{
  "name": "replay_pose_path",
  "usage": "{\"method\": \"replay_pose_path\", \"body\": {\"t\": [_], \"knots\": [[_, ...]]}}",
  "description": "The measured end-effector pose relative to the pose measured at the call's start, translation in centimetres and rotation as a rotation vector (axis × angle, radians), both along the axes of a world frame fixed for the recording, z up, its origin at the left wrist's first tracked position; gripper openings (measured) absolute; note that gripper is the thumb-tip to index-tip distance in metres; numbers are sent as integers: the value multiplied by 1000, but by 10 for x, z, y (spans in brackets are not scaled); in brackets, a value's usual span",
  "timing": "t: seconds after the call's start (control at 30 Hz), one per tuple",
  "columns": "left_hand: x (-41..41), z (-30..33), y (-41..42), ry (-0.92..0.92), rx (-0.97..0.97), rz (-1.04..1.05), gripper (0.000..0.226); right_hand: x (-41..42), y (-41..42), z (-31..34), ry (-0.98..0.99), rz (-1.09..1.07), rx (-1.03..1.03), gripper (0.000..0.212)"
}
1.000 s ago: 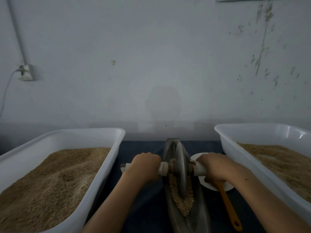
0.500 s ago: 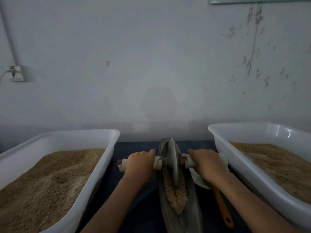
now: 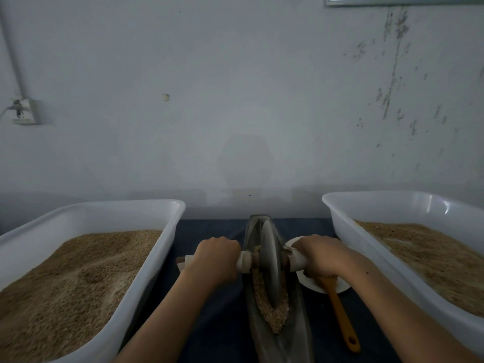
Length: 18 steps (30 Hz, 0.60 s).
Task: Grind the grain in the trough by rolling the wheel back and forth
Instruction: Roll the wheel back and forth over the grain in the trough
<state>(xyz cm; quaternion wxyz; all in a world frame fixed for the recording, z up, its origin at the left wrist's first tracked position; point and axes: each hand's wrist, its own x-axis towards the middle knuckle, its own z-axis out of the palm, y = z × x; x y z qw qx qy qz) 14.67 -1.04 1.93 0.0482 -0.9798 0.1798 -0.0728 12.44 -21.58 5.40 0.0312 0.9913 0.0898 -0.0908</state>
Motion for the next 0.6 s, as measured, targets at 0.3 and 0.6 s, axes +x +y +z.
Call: {"method": "replay_pose_path", "body": {"t": [0.3, 0.6], "knots": [[2, -11, 0, -243, -95, -8, 13, 4, 1, -20, -317, 25, 56, 24], [3, -2, 3, -18, -27, -47, 15, 5, -3, -10, -73, 9, -7, 39]]}}
